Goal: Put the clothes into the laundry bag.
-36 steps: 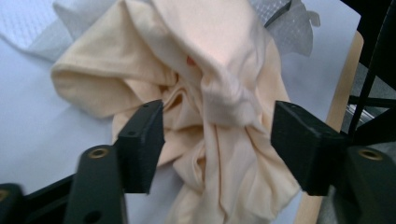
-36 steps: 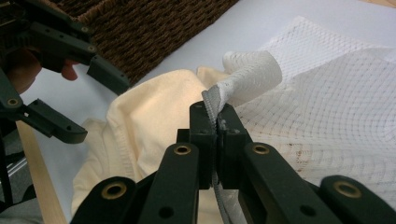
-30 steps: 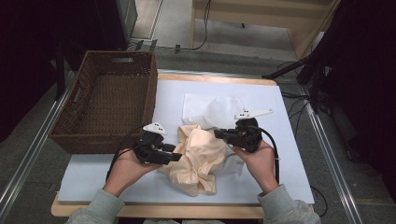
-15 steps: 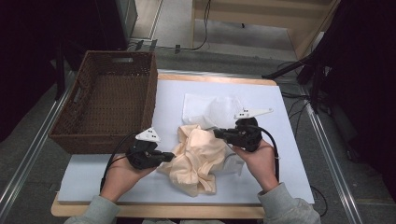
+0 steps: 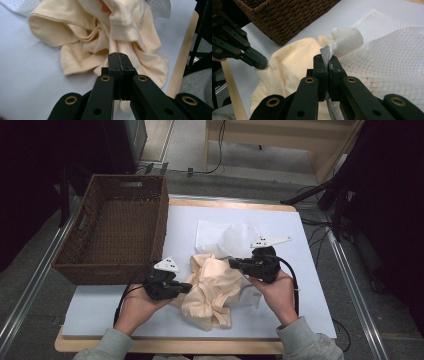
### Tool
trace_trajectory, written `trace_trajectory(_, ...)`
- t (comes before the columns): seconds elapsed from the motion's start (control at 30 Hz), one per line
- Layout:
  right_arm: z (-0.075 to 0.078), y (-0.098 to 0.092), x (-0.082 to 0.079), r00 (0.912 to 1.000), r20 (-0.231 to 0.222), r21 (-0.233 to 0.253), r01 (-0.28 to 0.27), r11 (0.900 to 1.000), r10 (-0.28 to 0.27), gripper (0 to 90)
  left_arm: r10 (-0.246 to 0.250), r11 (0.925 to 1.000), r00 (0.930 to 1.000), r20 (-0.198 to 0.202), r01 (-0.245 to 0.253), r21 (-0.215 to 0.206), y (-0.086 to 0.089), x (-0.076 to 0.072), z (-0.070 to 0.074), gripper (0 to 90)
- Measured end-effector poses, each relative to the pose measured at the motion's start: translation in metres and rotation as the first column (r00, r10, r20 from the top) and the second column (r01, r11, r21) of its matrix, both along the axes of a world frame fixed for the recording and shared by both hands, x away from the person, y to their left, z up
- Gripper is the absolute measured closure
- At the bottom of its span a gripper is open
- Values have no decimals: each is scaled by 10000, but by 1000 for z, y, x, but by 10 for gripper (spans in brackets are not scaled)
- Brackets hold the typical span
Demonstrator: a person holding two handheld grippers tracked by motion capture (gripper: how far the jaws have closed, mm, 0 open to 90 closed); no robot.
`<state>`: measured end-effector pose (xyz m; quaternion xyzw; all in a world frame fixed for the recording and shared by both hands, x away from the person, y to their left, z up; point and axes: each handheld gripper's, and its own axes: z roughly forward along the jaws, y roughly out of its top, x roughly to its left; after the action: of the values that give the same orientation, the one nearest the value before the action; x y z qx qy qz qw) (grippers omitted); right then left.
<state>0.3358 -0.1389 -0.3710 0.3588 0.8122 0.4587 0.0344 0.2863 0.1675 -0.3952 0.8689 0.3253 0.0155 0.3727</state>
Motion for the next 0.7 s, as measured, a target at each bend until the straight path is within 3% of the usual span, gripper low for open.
trace_trajectory(0.17, 0, -1, 0, 10000, 4, 1, 64, 10000, -64, 879, 336, 9994, 9994, -116, -337, -48, 24, -9, -6, 900)
trace_trajectory(0.4, 0, -2, 1, 10000, 14, 19, 34, 10000, -34, 879, 640, 9979, 9973, -371, -635, 138, 45, -18, -26, 900)
trace_trajectory(0.5, 1, -1, 2, 10000, 6, 48, 8, 10000, -8, 879, 622, 9979, 9953, -749, -606, 240, 40, -18, -39, 900)
trace_trajectory(0.57, 1, -1, 3, 10000, 17, 66, -33, 10000, 33, 879, 329, 9986, 9952, -920, -288, 454, 31, -19, -45, 900)
trace_trajectory(0.7, 0, 2, 4, 10000, 2, 52, -98, 9999, 98, 879, 64, 9991, 9976, -688, -35, 429, 13, -19, -49, 900)
